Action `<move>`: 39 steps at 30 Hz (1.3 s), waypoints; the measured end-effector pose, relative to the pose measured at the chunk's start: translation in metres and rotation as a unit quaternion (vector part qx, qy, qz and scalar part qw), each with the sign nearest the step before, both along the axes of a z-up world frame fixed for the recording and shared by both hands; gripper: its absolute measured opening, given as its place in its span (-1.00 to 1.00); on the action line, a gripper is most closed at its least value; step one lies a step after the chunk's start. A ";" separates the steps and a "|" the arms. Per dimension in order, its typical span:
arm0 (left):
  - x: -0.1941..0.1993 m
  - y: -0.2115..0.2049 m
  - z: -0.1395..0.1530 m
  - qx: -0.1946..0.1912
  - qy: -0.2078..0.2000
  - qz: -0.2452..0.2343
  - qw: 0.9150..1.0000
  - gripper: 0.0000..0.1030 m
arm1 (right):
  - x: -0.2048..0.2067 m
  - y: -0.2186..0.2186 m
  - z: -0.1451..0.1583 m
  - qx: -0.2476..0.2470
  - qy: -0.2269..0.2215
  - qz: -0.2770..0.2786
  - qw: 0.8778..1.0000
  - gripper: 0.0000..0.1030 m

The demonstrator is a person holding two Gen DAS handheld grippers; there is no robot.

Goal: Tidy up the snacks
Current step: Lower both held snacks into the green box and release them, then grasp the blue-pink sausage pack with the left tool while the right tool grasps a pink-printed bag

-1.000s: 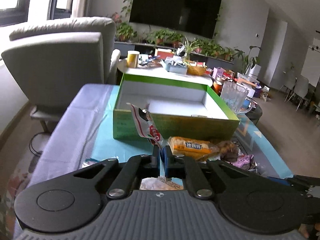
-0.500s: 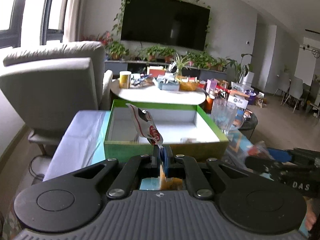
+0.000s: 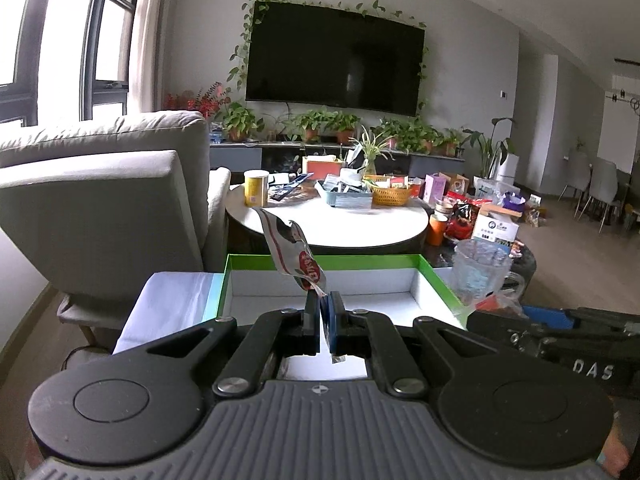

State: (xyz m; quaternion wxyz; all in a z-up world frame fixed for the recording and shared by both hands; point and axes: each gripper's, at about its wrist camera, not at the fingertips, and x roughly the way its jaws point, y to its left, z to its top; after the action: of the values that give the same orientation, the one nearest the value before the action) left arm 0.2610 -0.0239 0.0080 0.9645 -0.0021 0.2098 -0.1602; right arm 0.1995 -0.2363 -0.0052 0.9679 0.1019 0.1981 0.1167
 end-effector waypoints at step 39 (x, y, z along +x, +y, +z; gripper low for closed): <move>-0.039 0.058 -0.012 0.025 0.013 0.050 0.998 -0.34 | -0.020 0.006 -0.020 -0.017 0.061 -0.023 0.998 0.20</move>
State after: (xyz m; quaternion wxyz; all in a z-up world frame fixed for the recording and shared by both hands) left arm 0.2224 0.0341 -0.0037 0.9683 0.0089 0.2257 -0.1064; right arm 0.1799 -0.2306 -0.0253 0.9581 0.0973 0.2558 0.0847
